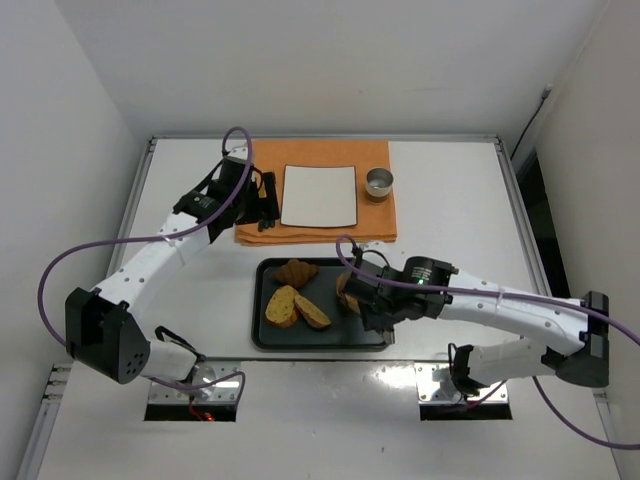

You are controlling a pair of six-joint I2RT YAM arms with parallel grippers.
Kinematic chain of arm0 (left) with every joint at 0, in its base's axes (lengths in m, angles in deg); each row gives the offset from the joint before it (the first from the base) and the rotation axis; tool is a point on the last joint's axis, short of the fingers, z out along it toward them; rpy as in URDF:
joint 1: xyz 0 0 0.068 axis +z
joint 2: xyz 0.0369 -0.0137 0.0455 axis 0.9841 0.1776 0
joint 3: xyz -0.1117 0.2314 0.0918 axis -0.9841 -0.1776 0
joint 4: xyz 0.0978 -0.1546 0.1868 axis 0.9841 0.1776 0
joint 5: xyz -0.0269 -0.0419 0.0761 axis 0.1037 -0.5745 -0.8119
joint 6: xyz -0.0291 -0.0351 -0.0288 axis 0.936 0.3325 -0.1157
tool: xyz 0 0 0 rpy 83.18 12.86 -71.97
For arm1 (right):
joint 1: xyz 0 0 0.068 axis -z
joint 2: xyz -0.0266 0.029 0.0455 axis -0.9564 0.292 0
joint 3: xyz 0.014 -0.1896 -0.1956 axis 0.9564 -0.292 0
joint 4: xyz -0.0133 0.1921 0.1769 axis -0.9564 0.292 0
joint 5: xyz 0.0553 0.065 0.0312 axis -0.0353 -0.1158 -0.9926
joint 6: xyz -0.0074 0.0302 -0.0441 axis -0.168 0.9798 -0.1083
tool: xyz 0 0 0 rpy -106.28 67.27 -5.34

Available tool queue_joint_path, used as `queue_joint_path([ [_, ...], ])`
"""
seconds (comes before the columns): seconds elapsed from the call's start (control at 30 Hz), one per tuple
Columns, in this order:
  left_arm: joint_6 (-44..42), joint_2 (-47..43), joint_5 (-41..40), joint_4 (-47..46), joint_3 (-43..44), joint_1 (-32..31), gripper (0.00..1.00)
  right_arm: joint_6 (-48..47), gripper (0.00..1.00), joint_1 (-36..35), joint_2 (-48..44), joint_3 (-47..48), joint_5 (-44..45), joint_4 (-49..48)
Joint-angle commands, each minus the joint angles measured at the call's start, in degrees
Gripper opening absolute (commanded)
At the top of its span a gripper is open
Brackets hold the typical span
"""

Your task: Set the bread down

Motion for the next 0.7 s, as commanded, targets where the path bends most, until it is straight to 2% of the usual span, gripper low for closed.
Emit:
queue_joint_path([
  [0.0,-0.07,-1.66,-0.12,-0.85,-0.37,0.57,1.00,-0.97,0.27,0.89,0.04,7.51,9.89,-2.18],
  [0.13,2.21,-0.35,-0.12,-0.85,-0.37,3.90,1.00,-7.11,0.27,2.04,3.98,13.23,17.53,-6.14],
  [0.23,5.45,0.27,1.64,0.65,-0.99,7.85,1.00,-12.48,0.28,4.84,11.53,20.70,24.38,-7.63],
  [0.4,6.52,-0.25,3.05,1.53,-2.65,11.99,1.00,-23.63,0.29,11.52,21.02,27.82,21.42,-18.26],
  [0.53,6.52,-1.75,3.84,1.53,-3.18,12.52,1.00,-27.77,0.29,17.85,28.22,32.92,16.34,-25.81],
  [0.67,6.52,-2.28,4.45,1.53,-3.71,12.52,1.00,-29.28,0.29,22.34,36.32,38.90,13.16,-28.56],
])
